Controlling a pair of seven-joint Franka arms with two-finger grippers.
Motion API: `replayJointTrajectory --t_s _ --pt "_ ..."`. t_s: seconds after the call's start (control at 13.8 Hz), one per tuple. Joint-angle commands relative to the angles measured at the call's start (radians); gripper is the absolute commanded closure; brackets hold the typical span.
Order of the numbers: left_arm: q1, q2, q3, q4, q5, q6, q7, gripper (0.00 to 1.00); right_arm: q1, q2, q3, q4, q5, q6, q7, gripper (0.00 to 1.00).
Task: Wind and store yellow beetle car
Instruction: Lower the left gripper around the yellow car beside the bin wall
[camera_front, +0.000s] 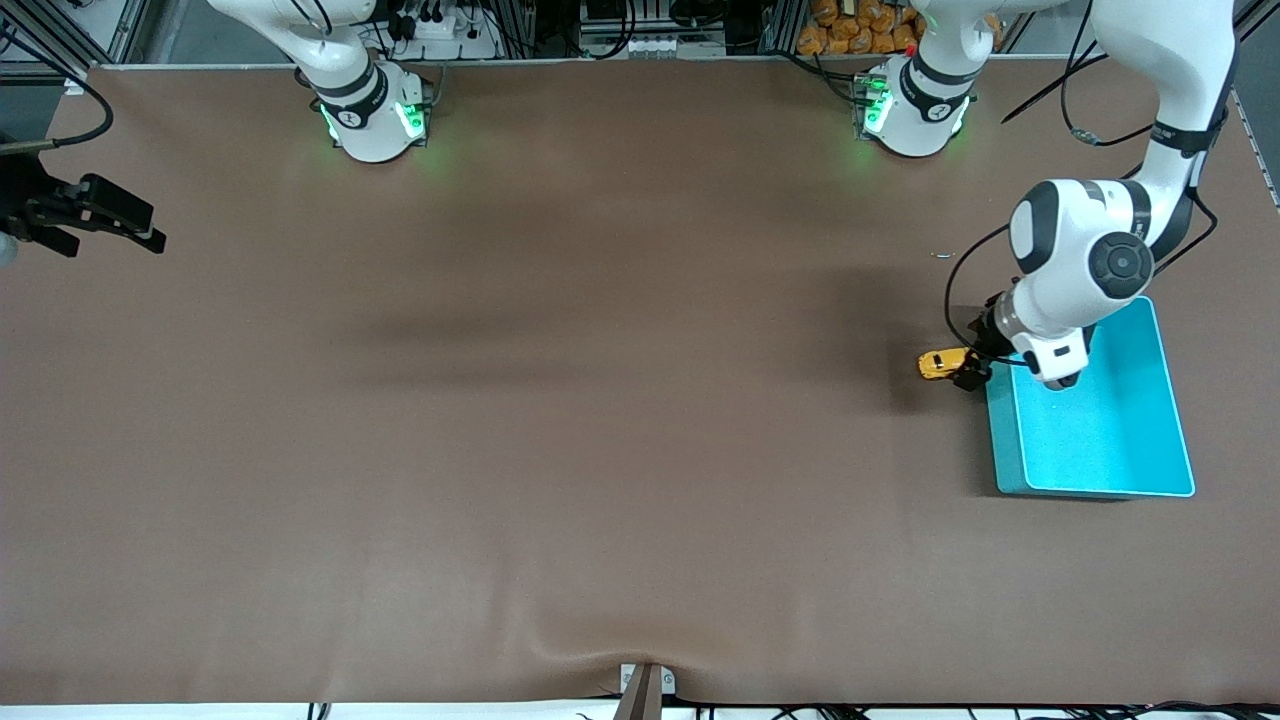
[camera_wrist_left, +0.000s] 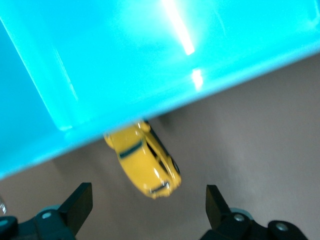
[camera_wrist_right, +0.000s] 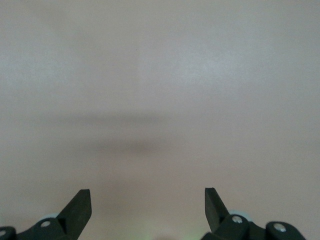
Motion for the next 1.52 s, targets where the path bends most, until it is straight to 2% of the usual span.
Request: replayJointTrajectory --t_s 0.0,0.36,0.58,1.08,1.45 --pt "0.013 0.014 -0.009 -0.010 -0.021 0.041 -0.015 0.00 -0.015 -0.004 0.004 0.003 0.000 -0.014 -0.053 0.00" --pt "0.005 0.022 -0.009 -0.027 -0.021 0.043 -0.067 0.00 -0.013 -0.005 0.003 0.003 0.000 -0.013 -0.040 0.00" --pt "-0.016 0.022 -0.009 -0.029 -0.019 0.046 -0.162 0.00 -0.013 -0.019 0.004 0.000 0.000 -0.010 -0.001 0.00" --pt "-0.024 0.068 -0.006 -0.059 -0.018 0.188 -0.279 0.00 -0.010 -0.041 0.007 -0.011 -0.001 -0.016 0.004 0.00" --pt "-0.022 0.092 -0.003 -0.061 -0.019 0.216 -0.282 0.00 -0.010 -0.042 0.006 -0.009 -0.003 -0.014 0.004 0.00"
